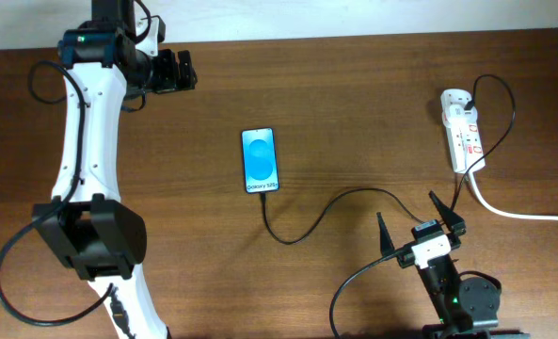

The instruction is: Plug charger to phone and switch on socket

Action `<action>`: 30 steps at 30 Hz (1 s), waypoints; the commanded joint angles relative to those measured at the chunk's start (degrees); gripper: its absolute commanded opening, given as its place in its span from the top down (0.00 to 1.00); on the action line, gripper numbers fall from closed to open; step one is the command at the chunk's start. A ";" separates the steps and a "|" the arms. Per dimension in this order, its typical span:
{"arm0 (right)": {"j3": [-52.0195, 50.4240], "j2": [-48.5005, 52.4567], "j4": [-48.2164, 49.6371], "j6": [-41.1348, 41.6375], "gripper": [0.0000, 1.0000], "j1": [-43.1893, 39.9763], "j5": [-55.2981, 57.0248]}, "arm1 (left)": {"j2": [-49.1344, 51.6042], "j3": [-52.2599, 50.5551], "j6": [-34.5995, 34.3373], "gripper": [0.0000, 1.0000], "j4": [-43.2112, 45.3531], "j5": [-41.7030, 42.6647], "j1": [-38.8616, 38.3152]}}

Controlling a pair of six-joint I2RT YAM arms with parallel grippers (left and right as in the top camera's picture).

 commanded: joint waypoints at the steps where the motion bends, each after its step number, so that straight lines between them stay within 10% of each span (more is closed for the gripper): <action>1: -0.37 -0.59 -1.95 0.44 0.02 0.42 0.15 | 0.31 -0.04 -0.31 0.01 0.07 -0.20 0.02; 23: -0.37 -0.48 -2.01 0.46 0.01 0.42 0.11 | -1.90 -0.35 -0.28 0.01 -2.10 -6.56 0.02; 30: -0.37 -0.48 -2.01 0.46 0.02 0.42 0.11 | -26.71 -33.48 1.46 0.01 17.35 -5.95 1.31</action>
